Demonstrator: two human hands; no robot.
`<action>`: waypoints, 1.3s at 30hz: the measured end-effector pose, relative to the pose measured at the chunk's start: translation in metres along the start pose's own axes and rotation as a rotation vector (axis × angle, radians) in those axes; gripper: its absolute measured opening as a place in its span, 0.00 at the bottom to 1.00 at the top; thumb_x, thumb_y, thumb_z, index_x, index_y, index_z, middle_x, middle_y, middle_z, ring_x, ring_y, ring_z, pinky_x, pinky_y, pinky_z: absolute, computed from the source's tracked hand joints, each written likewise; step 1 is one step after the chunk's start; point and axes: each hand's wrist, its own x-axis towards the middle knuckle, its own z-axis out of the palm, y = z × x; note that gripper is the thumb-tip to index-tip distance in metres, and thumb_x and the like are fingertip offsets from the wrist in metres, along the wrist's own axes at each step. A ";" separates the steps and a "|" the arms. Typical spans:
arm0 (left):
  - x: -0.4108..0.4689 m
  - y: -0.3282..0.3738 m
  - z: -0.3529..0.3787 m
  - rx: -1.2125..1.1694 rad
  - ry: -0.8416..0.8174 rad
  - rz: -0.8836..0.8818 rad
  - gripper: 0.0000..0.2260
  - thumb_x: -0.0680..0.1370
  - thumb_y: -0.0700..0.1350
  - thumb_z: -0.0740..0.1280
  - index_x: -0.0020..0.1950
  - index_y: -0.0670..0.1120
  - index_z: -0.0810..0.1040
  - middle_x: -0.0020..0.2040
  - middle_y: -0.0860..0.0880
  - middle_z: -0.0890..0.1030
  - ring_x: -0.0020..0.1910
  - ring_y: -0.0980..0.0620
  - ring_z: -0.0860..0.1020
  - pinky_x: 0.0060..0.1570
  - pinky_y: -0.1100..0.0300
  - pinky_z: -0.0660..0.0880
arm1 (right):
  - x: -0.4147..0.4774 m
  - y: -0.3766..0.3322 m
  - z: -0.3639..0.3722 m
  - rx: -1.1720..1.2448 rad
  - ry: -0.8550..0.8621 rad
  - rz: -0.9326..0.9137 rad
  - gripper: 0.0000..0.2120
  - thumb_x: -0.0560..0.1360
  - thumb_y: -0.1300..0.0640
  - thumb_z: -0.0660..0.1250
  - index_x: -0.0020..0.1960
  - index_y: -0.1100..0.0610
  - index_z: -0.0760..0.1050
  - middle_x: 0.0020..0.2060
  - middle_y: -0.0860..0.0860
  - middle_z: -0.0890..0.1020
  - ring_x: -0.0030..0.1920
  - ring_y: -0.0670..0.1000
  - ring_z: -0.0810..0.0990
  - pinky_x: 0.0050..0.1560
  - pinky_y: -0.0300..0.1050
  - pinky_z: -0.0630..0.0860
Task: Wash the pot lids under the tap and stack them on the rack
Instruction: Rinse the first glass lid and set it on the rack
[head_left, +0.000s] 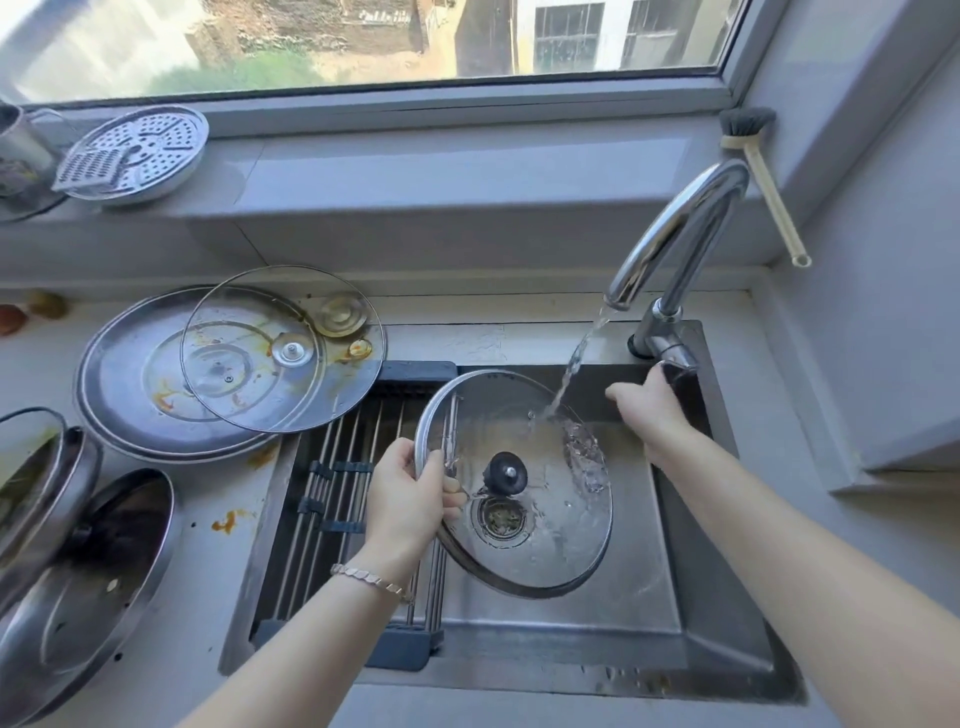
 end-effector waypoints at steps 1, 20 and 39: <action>-0.002 -0.001 -0.001 -0.012 0.001 -0.014 0.06 0.79 0.37 0.60 0.42 0.41 0.68 0.30 0.40 0.76 0.28 0.47 0.78 0.28 0.58 0.76 | -0.018 -0.001 0.002 -0.146 -0.067 -0.056 0.31 0.76 0.59 0.60 0.76 0.60 0.51 0.73 0.56 0.62 0.70 0.55 0.64 0.64 0.46 0.63; -0.035 0.031 -0.007 0.026 -0.281 -0.078 0.06 0.80 0.43 0.58 0.53 0.42 0.71 0.52 0.40 0.79 0.45 0.48 0.81 0.44 0.55 0.80 | -0.121 0.050 -0.001 0.334 -0.034 -0.299 0.07 0.77 0.63 0.64 0.42 0.54 0.75 0.38 0.56 0.82 0.37 0.52 0.82 0.36 0.38 0.78; -0.041 -0.023 -0.039 0.320 -0.319 -0.102 0.06 0.79 0.38 0.58 0.49 0.44 0.74 0.44 0.45 0.80 0.42 0.50 0.78 0.40 0.60 0.76 | -0.130 0.026 -0.013 0.270 -0.026 -0.209 0.05 0.75 0.63 0.66 0.40 0.58 0.75 0.37 0.59 0.83 0.36 0.56 0.83 0.36 0.47 0.80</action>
